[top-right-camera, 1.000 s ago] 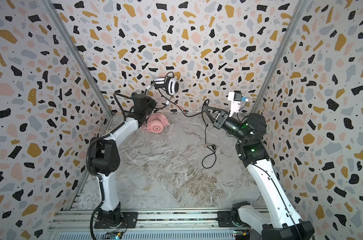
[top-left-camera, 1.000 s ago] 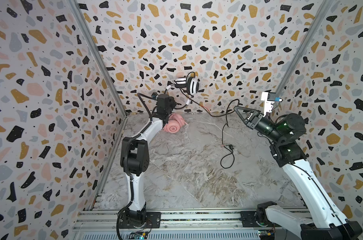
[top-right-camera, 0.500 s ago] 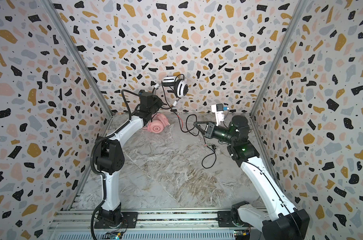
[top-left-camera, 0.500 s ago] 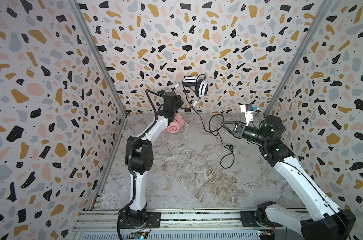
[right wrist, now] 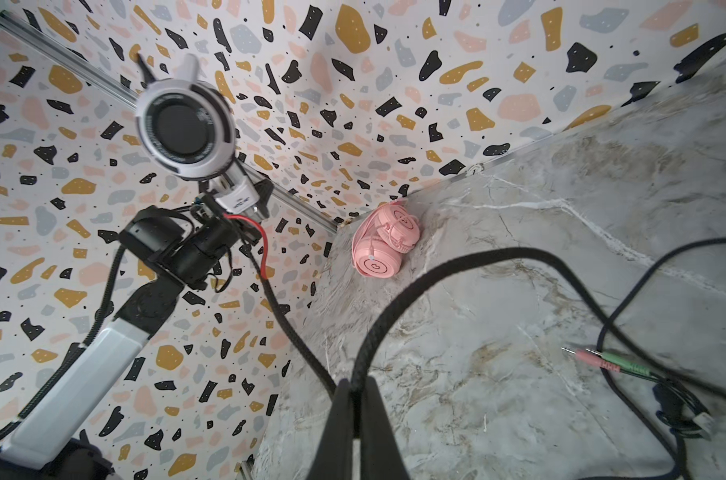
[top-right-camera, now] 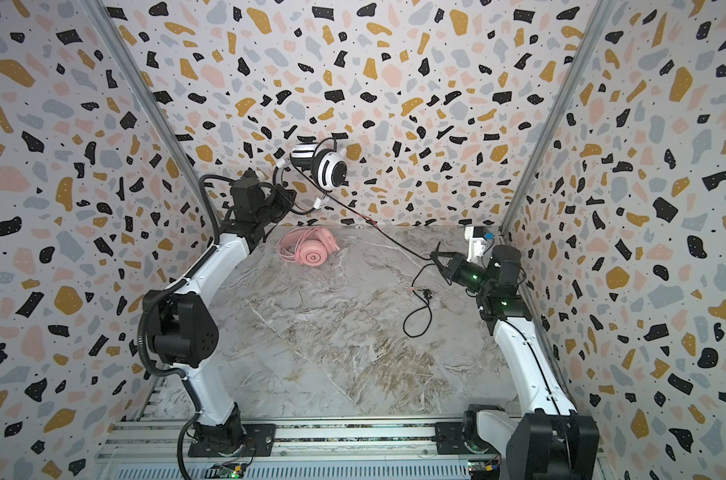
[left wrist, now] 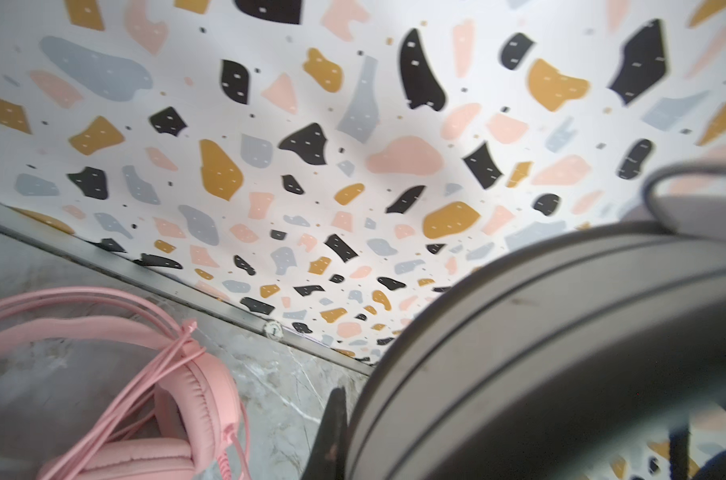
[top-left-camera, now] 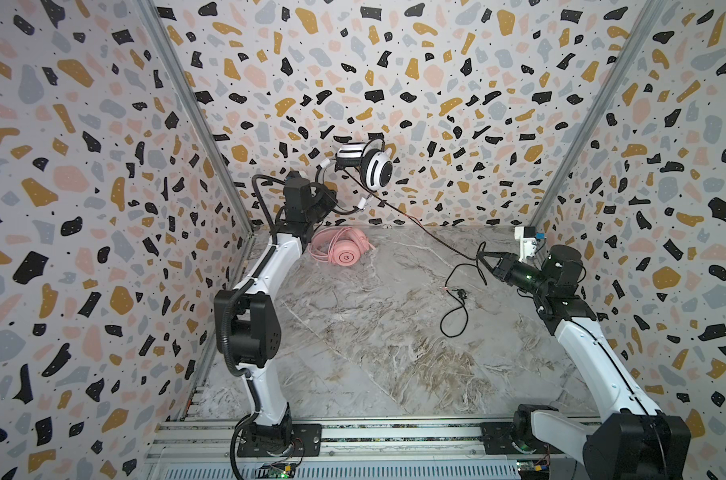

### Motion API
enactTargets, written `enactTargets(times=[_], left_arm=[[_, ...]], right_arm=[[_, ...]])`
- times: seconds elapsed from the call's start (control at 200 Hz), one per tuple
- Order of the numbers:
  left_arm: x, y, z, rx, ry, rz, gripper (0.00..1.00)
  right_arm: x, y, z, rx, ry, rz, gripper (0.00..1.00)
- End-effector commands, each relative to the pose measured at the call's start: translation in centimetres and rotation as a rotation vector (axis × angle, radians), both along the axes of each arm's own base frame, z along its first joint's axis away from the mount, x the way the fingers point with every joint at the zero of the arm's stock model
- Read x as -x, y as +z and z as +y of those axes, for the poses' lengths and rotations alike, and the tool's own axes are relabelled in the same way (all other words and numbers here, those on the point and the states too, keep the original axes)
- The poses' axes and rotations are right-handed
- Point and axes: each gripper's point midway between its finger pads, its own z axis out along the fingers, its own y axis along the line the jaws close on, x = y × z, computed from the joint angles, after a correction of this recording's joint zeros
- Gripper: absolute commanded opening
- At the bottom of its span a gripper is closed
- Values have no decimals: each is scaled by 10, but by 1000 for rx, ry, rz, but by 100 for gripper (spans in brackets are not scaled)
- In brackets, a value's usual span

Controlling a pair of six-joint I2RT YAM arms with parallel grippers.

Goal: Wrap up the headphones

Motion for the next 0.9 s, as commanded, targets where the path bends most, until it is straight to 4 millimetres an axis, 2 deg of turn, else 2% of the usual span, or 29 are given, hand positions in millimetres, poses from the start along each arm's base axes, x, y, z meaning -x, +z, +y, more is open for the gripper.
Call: enactTargets(times=[0.0,0.045,0.14,0.325,0.415,0.576,0.671,0.766,0.891], left_arm=[[51,77,-36,76,-240,-256,0],[68,86,-41,100,-285,-295,0],[97,93,-49,90,-376,-325,0],[141,79,-58,-76,-483,-326,0],[168,69,-71,-141,-575,-348,0],[203,17,-87,-333,-711,-249,0],[214,-12,-95,-357,-739,-190,0],[226,-40,-116,-448,-769,-143,0],[239,-79,-142,-550,-823,-66,0]], right_arm=[[-15,4,-1,-5,1,-56,0],[-22,2,-1,-9,-1,-55,0],[-36,2,-3,-14,-9,-63,0],[-65,8,-12,30,-59,-97,0],[-79,9,-18,53,-87,-107,0],[-106,23,-27,64,-127,-148,0],[-123,37,-29,63,-136,-179,0],[-137,58,-29,60,-137,-223,0],[-147,88,-29,52,-135,-278,0]])
